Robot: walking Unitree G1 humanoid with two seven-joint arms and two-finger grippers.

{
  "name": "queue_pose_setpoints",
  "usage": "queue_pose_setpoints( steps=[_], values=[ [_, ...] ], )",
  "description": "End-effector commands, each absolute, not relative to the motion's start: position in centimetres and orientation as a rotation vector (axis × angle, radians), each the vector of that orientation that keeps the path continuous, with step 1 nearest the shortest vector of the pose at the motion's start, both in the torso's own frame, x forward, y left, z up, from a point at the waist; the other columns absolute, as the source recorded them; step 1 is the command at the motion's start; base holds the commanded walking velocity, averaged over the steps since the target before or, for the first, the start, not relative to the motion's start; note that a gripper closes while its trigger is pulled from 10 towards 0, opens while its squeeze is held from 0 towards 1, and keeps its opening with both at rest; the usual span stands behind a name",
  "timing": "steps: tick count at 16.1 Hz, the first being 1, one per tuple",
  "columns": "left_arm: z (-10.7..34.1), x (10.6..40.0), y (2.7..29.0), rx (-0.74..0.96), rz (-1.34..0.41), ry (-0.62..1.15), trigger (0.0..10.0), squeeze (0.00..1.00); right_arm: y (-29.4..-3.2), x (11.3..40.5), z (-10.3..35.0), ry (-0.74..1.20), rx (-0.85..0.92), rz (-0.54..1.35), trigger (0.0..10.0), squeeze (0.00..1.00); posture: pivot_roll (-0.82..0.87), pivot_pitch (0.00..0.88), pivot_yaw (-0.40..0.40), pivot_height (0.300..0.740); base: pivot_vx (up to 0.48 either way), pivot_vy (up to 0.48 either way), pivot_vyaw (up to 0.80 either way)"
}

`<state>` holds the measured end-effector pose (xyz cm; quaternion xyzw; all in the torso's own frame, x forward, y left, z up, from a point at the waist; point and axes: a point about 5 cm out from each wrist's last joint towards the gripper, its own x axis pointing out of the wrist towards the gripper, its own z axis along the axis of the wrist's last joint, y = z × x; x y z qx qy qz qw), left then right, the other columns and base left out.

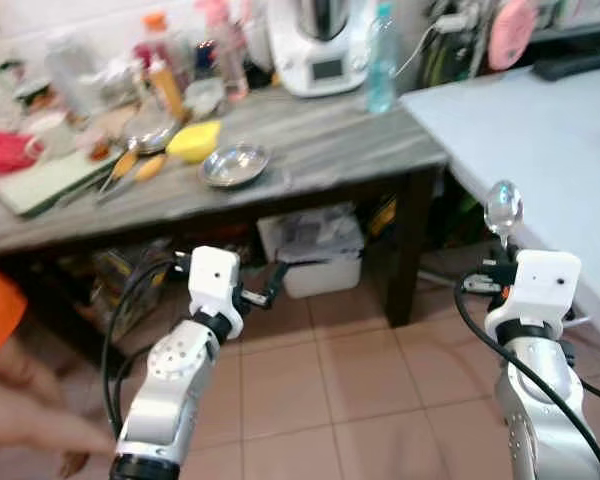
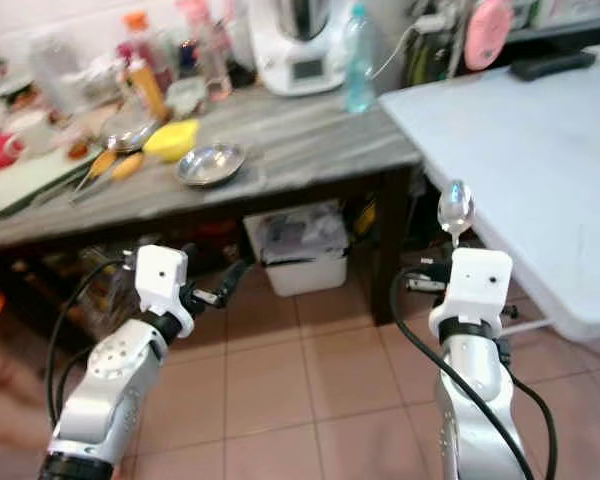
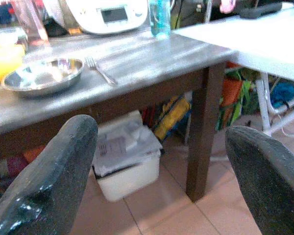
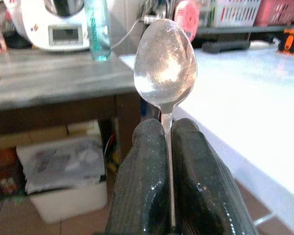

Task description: Setting the table

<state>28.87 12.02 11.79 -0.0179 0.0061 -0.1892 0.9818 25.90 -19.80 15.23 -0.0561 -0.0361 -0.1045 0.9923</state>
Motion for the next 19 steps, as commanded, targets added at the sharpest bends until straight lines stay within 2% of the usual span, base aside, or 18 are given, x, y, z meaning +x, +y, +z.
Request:
queue_pose_setpoints(
  steps=[1, 6, 13, 19],
  values=[
    [11.77, 28.82, 13.18, -0.016, -0.349, 0.014, 10.0, 0.0, -18.72, 26.06, 15.55, -0.09, -0.091, -0.178, 10.0, 0.0, -0.17, 0.03, 0.112, 0.74, 0.364, 0.0, 0.0],
    [11.73, 28.69, 13.09, -0.017, -0.351, 0.016, 10.0, 0.0, -18.62, 25.96, 15.56, -0.089, -0.112, -0.166, 10.0, 0.0, -0.17, 0.038, 0.113, 0.74, 0.365, 0.0, 0.0],
    [11.77, 28.72, 12.97, -0.014, -0.359, 0.019, 10.0, 0.0, -18.54, 25.79, 15.45, -0.086, -0.11, -0.173, 10.0, 0.0, -0.17, 0.043, 0.12, 0.74, 0.365, 0.0, 0.71],
    [11.7, 28.72, 12.69, -0.018, -0.365, 0.023, 10.0, 0.0, -18.57, 25.83, 15.52, -0.087, -0.111, -0.174, 10.0, 0.0, -0.18, 0.043, 0.117, 0.74, 0.363, 0.0, 0.14]
  ],
)
